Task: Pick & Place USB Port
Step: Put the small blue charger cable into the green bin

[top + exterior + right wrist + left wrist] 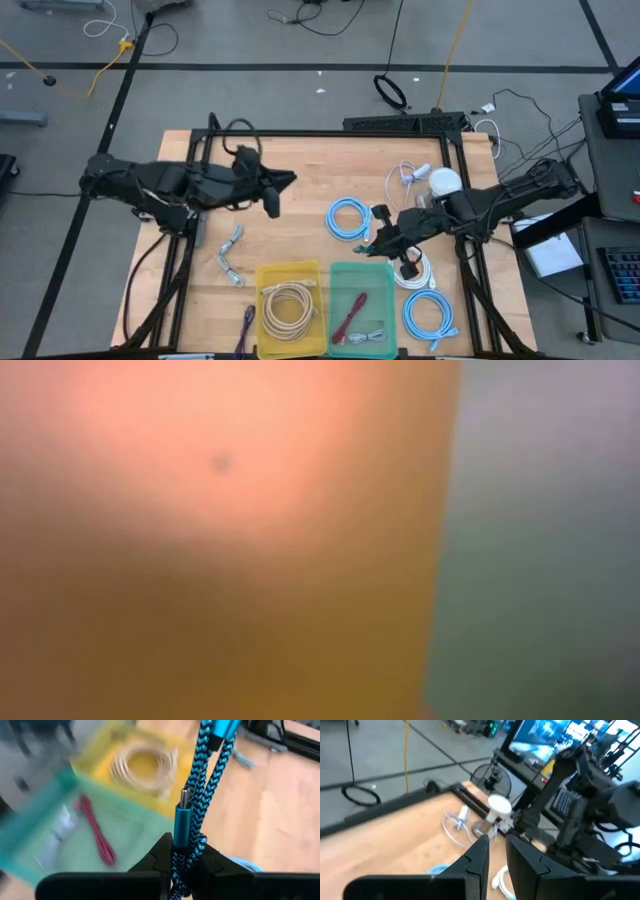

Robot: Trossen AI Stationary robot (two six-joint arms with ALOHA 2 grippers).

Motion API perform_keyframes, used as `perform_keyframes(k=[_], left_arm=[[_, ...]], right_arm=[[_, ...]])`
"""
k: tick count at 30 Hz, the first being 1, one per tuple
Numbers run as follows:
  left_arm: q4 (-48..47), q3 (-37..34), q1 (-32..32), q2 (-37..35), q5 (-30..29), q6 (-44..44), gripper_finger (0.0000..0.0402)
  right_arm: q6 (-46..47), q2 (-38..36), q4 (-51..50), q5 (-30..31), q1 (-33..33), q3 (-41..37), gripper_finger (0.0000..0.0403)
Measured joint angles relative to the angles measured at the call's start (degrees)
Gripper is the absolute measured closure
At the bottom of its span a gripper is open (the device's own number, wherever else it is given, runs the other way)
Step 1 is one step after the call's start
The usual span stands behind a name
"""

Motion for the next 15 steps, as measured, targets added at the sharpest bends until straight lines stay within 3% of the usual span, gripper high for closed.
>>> perform_keyframes(k=[5,15], left_arm=[[0.0,0.0,-2.1,3.9,-0.6,-6.8,0.0337],[2.8,-0.1,-7.4,12.4,-10.0,-22.0,0.0337]], right_arm=[[-12.0,2.3,-8.6,6.1,3.5,0.0,0.0380],[-24.2,13.4,-10.7,8.2,18.0,0.6,0.0380]])
